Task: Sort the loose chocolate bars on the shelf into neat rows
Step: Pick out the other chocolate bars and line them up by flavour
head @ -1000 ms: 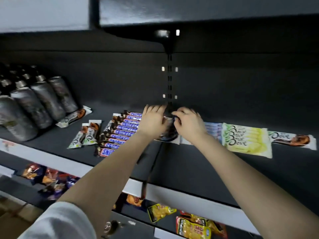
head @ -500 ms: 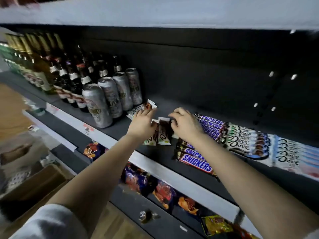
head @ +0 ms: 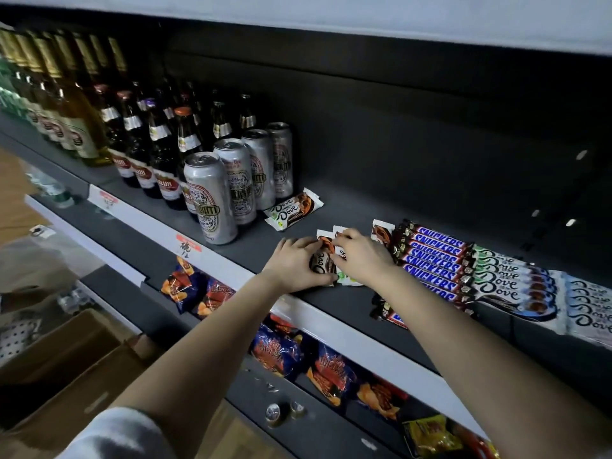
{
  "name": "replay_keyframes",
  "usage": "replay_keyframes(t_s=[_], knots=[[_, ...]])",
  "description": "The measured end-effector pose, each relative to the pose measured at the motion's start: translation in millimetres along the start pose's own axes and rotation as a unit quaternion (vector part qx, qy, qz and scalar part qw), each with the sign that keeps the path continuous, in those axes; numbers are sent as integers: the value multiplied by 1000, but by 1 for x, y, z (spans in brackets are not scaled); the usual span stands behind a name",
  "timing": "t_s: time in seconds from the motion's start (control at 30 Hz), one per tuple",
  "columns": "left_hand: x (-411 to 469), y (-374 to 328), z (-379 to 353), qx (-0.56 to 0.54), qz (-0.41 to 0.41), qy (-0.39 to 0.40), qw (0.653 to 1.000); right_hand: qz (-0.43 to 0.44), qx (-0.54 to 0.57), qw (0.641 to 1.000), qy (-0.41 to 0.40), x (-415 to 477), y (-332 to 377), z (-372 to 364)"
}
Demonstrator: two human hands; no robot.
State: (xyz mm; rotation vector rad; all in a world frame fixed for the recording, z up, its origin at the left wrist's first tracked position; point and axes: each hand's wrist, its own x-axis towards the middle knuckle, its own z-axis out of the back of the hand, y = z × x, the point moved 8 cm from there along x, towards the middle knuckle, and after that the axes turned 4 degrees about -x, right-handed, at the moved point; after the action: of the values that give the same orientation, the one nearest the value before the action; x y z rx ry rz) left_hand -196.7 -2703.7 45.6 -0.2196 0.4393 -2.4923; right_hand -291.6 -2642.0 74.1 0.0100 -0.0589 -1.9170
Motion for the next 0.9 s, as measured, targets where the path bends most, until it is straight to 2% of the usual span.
replay_keyframes(t_s=[0.1, 0.23, 0.3, 0.4, 0.5, 0.63, 0.7, 0.8, 0.9], knots=[[2, -1, -1, -36, 5, 18, 999, -17, -17, 1000, -8, 2, -4, 2], [3, 12, 15, -21, -4, -11, 1000, -12, -17, 1000, -2, 6, -2, 2], [-1, 24, 21, -25, 10, -23, 999, 1, -19, 1000, 1, 9, 3, -1], [-8, 37, 26, -91, 22, -32, 995, 37, -10, 999, -17, 13, 21, -4], [-12, 38, 32, -145, 4, -46, 988, 76, 9, 997, -7, 17, 40, -11], [-17, 38, 42, -154, -30, -74, 985, 91, 20, 995, 26, 20, 51, -19], [-19, 36, 46, -143, -51, -86, 985, 99, -10, 995, 7, 22, 53, -14], [-23, 32, 57, -118, -68, -131, 982, 110, -85, 988, -62, 21, 57, -2], [-23, 26, 72, -98, -60, -194, 974, 99, -97, 982, -130, 19, 52, 11]])
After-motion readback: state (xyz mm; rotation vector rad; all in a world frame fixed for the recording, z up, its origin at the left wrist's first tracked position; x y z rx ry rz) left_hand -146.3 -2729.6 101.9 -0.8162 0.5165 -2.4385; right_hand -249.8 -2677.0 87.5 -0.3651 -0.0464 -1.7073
